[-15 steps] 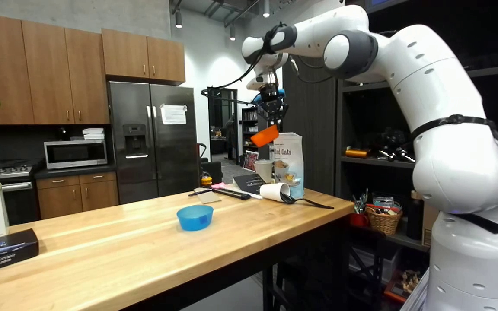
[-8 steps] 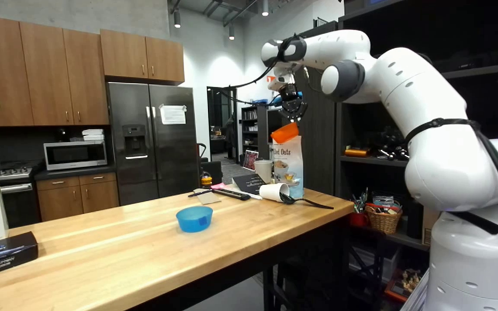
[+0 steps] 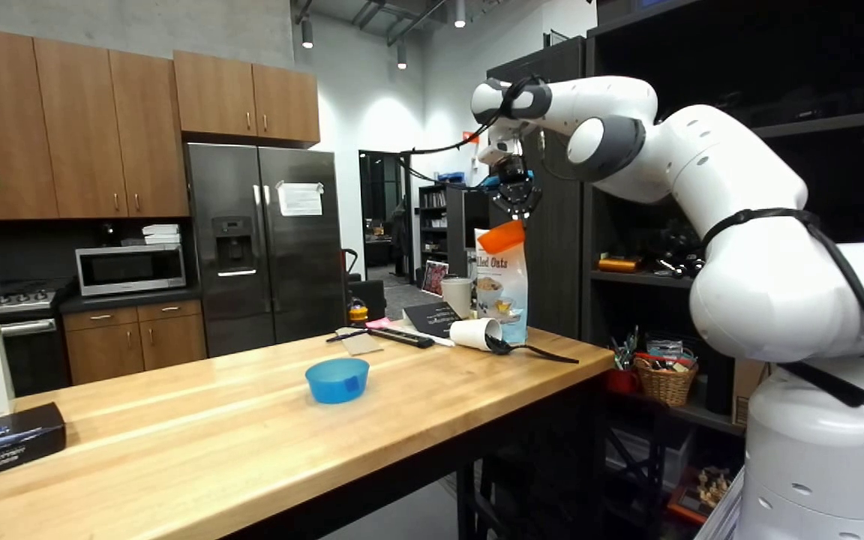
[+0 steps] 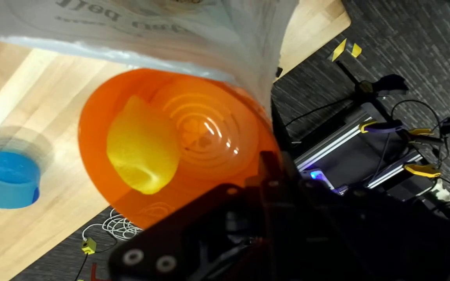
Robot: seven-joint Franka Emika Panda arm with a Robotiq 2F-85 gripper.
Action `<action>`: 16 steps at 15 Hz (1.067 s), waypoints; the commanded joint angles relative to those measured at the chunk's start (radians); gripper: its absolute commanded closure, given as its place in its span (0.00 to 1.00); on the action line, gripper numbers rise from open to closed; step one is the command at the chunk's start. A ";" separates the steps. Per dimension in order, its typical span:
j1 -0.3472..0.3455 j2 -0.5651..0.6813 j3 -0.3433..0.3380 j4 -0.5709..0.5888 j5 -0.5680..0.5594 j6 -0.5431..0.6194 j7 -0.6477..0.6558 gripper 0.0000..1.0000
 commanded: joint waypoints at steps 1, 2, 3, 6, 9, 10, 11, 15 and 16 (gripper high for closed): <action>-0.073 0.041 0.169 0.036 -0.076 0.004 0.000 0.99; -0.092 0.049 0.212 0.035 -0.090 0.008 0.000 0.99; -0.110 0.057 0.254 0.034 -0.106 0.011 0.001 0.99; -0.163 0.081 0.384 0.028 -0.155 0.028 0.001 0.99; -0.166 0.076 0.387 0.003 -0.158 0.023 0.001 0.96; -0.178 0.082 0.412 0.004 -0.167 0.026 0.001 0.96; -0.184 0.086 0.424 0.005 -0.169 0.028 0.001 0.96; -0.188 0.091 0.433 0.008 -0.169 0.029 0.001 0.96; -0.188 0.091 0.433 0.008 -0.169 0.029 0.001 0.96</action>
